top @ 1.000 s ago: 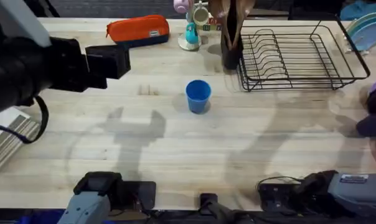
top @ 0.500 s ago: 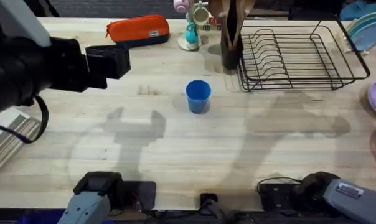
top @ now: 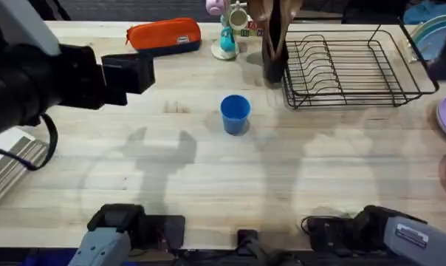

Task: Pick up the cup on the table and put them onto the rack.

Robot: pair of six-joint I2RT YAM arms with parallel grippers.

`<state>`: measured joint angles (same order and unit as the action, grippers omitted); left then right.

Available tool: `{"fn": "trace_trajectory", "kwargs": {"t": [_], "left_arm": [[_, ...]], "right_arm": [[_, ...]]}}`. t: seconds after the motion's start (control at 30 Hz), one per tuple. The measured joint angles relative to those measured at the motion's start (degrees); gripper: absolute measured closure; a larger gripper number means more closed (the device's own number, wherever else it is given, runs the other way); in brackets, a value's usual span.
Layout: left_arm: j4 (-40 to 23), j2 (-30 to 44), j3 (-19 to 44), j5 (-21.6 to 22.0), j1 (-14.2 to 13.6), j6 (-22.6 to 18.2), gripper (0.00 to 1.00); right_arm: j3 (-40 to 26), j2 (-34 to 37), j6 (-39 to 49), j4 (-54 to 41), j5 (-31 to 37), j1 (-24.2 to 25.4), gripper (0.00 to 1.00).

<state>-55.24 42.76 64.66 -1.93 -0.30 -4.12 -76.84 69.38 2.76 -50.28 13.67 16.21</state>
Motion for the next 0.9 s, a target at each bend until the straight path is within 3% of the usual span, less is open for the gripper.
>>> {"fn": "trace_trajectory", "kwargs": {"t": [0.4,0.9], "left_arm": [[0.0,0.0,0.0,0.0,0.0,0.0,0.007],[0.0,0.0,0.0,0.0,0.0,0.0,0.007]], "right_arm": [[-0.1,2.7,-0.2,14.0,-0.2,-18.0,0.971],[-0.1,15.2,-0.2,11.5,-4.9,-29.7,0.971]]}}
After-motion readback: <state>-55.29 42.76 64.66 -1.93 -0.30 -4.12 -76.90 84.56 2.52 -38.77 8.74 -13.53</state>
